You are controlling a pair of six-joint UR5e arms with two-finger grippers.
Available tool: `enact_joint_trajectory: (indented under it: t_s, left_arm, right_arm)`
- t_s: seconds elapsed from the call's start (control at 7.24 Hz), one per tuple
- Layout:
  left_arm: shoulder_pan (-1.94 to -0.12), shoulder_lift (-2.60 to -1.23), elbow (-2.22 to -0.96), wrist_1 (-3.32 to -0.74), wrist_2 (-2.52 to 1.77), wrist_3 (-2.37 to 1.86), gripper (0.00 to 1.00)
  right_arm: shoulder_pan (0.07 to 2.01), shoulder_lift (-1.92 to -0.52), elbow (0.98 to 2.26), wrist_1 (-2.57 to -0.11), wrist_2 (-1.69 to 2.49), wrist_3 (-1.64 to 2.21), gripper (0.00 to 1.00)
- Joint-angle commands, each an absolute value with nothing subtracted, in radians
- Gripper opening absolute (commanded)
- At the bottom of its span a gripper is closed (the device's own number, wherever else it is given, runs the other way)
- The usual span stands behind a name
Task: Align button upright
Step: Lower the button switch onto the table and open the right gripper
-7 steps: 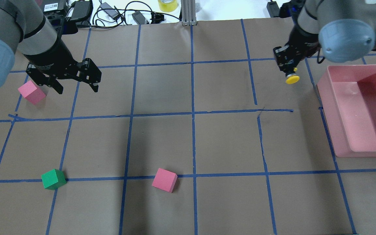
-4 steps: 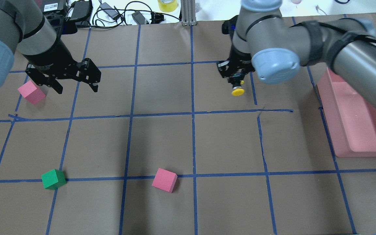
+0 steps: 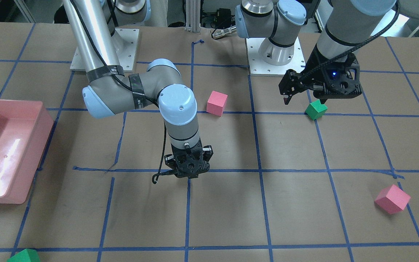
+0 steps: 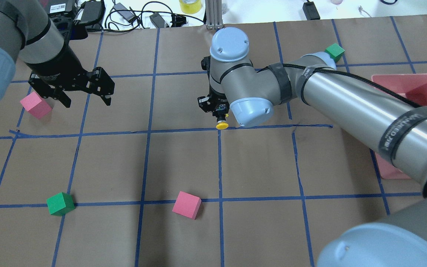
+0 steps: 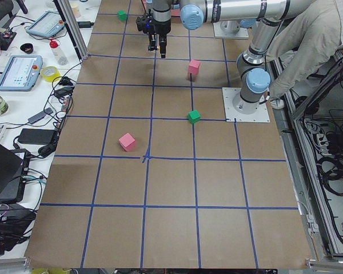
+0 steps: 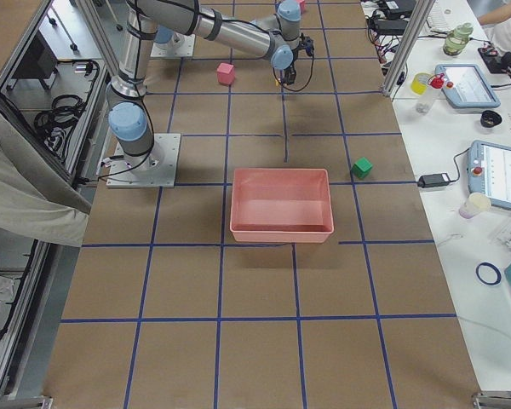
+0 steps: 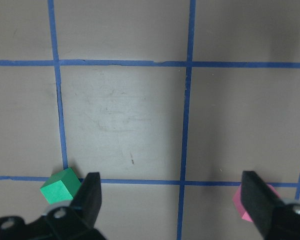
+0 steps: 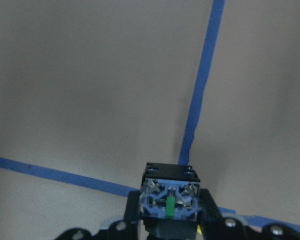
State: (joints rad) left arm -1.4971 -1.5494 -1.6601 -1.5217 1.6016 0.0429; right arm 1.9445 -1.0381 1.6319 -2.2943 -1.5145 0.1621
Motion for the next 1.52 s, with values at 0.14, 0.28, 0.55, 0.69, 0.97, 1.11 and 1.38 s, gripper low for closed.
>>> enact_joint_trajectory:
  t_s: [0.14, 0.28, 0.55, 0.69, 0.97, 1.11, 1.38]
  left_arm:
    - [-1.497, -1.551, -1.66, -1.52, 1.598, 0.043, 1.0]
    - [-1.499, -1.551, -1.661, -1.52, 1.598, 0.043, 1.0]
    - [-1.5, -1.546, -1.655, -1.522, 1.595, 0.041, 1.0]
    - [-1.5, -1.546, -1.649, -1.522, 1.604, 0.038, 1.0]
    - [-1.499, -1.548, -1.635, -1.513, 1.609, 0.04, 1.0]
    - [-1.493, -1.552, -1.638, -1.513, 1.611, 0.04, 1.0]
    - [-1.491, -1.568, -1.65, -1.502, 1.606, 0.043, 1.0]
  right_arm:
    - [1.953, -0.999, 1.637, -2.327, -1.508, 0.157, 0.02]
    - [1.953, -0.999, 1.64, -2.327, -1.509, 0.153, 0.23]
    - [1.953, -1.005, 1.649, -2.327, -1.508, 0.152, 0.77]
    - [1.951, -1.012, 1.64, -2.33, -1.505, 0.15, 0.94]
    - [1.927, -1.087, 1.617, -2.288, -1.511, 0.088, 1.0]
    - [1.86, -1.154, 1.614, -2.179, -1.511, 0.016, 1.0]
    - [1.662, -1.306, 1.606, -1.968, -1.511, -0.153, 1.0]
